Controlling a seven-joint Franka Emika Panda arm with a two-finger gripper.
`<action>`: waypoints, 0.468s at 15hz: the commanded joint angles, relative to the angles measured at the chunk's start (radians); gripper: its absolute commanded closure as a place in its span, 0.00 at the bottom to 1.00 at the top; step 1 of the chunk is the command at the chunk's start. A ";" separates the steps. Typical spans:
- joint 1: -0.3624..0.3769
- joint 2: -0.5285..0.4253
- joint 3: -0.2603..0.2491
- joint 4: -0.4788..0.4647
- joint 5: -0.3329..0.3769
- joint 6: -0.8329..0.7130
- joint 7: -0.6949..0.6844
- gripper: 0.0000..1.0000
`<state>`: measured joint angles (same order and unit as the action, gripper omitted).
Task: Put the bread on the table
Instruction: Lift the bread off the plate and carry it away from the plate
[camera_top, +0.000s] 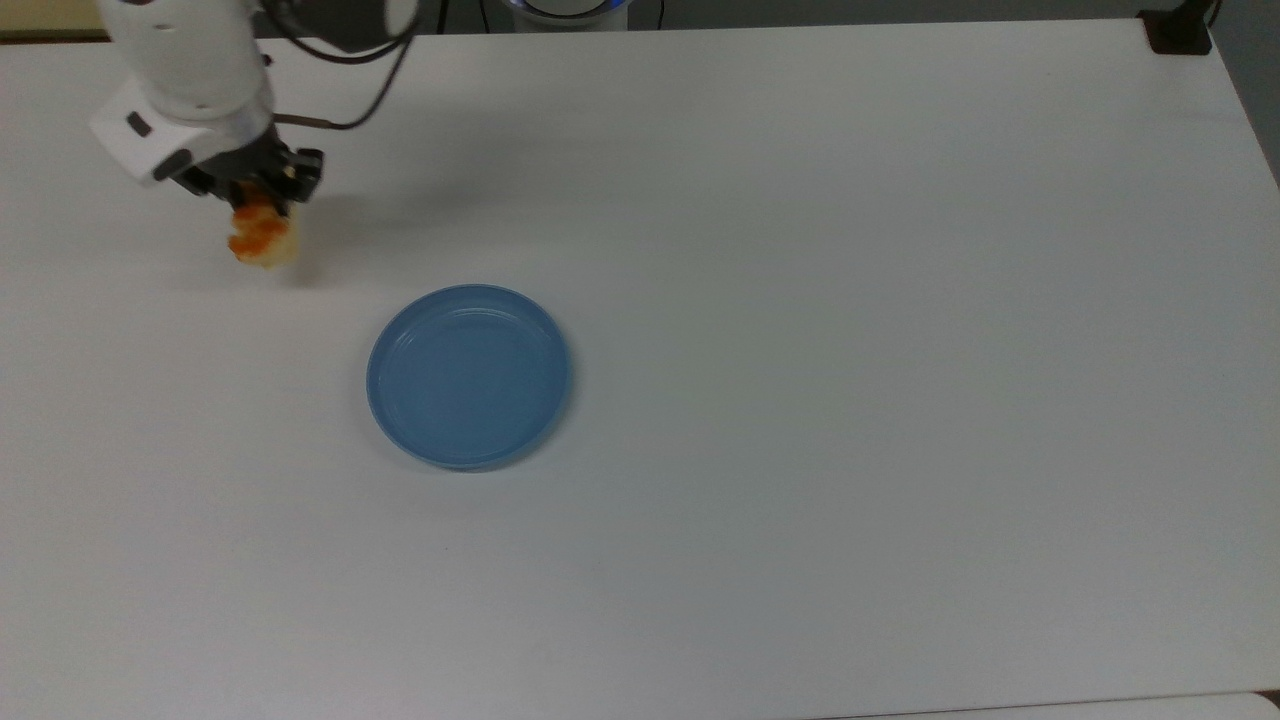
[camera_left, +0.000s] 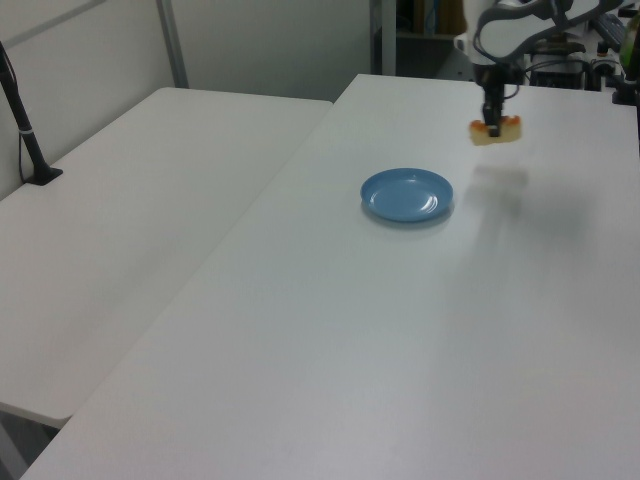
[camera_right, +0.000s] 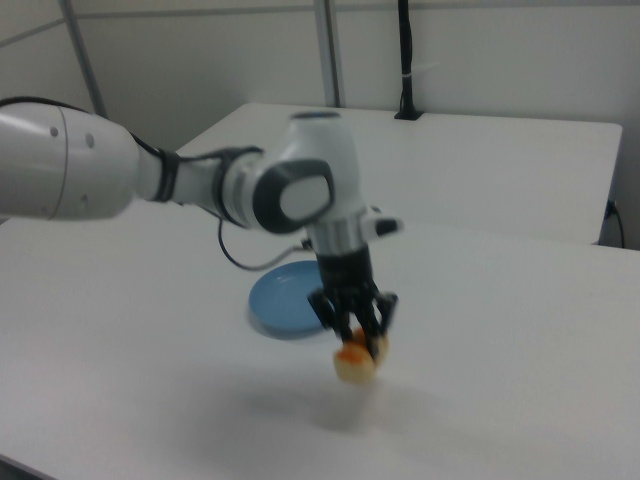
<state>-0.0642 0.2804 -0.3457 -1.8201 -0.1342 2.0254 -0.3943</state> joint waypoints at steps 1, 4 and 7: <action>0.006 -0.018 -0.146 -0.125 0.005 0.104 -0.188 0.61; -0.028 0.026 -0.185 -0.140 0.005 0.185 -0.250 0.60; -0.057 0.065 -0.185 -0.139 0.005 0.229 -0.288 0.44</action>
<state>-0.1075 0.3144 -0.5249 -1.9500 -0.1343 2.1982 -0.6292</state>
